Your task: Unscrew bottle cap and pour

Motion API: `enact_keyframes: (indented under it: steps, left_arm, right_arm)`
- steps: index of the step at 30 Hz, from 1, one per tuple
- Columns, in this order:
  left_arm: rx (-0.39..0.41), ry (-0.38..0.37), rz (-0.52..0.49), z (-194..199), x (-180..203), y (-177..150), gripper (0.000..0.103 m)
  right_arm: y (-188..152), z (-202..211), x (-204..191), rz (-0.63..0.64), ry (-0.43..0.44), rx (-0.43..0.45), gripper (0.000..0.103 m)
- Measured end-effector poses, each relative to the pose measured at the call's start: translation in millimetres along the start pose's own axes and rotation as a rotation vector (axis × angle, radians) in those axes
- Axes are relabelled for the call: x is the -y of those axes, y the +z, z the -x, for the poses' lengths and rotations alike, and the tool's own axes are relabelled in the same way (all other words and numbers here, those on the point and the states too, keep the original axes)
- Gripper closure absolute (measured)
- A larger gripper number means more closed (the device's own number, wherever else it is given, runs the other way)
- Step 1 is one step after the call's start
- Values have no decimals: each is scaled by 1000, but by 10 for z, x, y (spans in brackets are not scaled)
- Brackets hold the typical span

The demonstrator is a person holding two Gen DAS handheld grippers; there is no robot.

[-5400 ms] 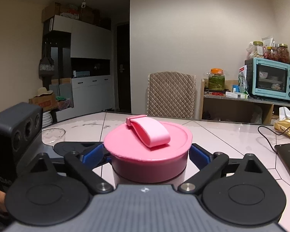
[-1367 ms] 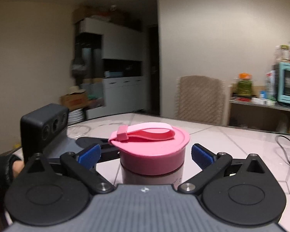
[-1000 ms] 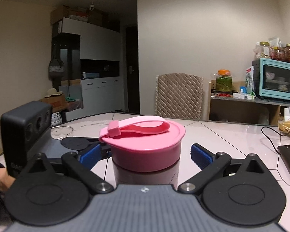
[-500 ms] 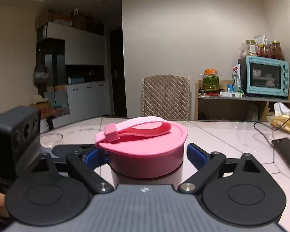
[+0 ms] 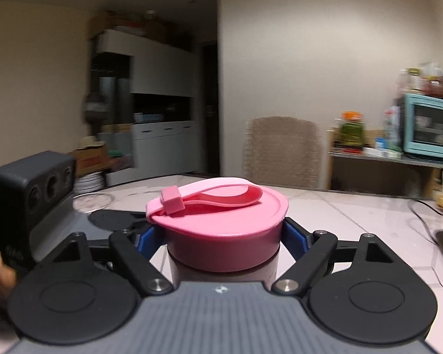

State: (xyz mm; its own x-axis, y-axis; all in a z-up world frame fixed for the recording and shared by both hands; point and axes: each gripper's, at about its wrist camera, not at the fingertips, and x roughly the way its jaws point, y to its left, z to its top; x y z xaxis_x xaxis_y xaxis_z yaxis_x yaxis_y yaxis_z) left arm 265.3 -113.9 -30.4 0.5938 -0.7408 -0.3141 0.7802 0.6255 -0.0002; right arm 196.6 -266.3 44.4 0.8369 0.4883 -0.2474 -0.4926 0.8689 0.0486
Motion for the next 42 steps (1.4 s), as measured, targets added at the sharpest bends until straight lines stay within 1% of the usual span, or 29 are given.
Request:
enact_keyframes:
  steps: [1, 2, 6, 9, 13, 14, 15, 16, 17, 20, 23, 26, 27, 29, 30, 33, 37, 38, 42]
  left_arm:
    - [0, 0, 0, -3, -1, 2, 13]
    - [0, 1, -1, -5, -1, 3, 13]
    - [0, 0, 0, -6, -57, 3, 13]
    - [0, 0, 2, -9, -55, 2, 13]
    - [0, -3, 1, -12, -65, 3, 13]
    - [0, -2, 3, -15, -71, 3, 13]
    - [0, -2, 3, -18, -69, 5, 13]
    - [0, -2, 3, -21, -75, 6, 13]
    - [0, -2, 3, -25, -78, 7, 13]
    - [0, -2, 3, -33, -83, 9, 13]
    - [0, -2, 2, -37, -89, 10, 13]
    - [0, -1, 1, -44, -84, 14, 13]
    - [0, 0, 1, -50, -92, 14, 13]
    - [0, 0, 1, -58, -102, 15, 13]
    - [0, 0, 1, -59, -98, 16, 13]
    - [0, 0, 1, -65, -118, 15, 13]
    - [0, 0, 0, -72, -135, 15, 13]
    - [0, 0, 0, -71, -133, 14, 13]
    - [0, 1, 0, -86, -154, 18, 13]
  right_arm:
    - [6, -6, 87, 17, 53, -2, 18]
    - [12, -16, 212, 41, 131, -4, 18]
    - [67, -82, 539, 70, 338, -26, 18]
    - [119, -133, 664, 92, 428, -36, 18]
    - [175, -122, 661, 105, 444, -45, 18]
    - [183, -112, 652, 100, 439, -46, 17]
    - [190, -105, 634, 92, 424, -55, 8]
    - [196, -99, 617, 83, 410, -64, 1]
    - [195, -82, 576, 72, 386, -76, 0]
    - [149, -7, 431, 80, 301, -97, 0]
    - [136, 104, 277, 51, 204, -83, 0]
    - [130, 217, 147, 20, 119, -53, 0]
    - [126, 260, 109, -3, 83, -41, 0]
    - [106, 321, 50, -50, 41, -15, 0]
    - [92, 344, 4, -70, 3, -5, 0]
    - [55, 337, -120, -71, -72, 6, 0]
    - [22, 244, -226, -69, -134, 10, 0]
    - [15, 211, -257, -61, -161, 15, 0]
    - [-2, 117, -304, -71, -194, 21, 0]
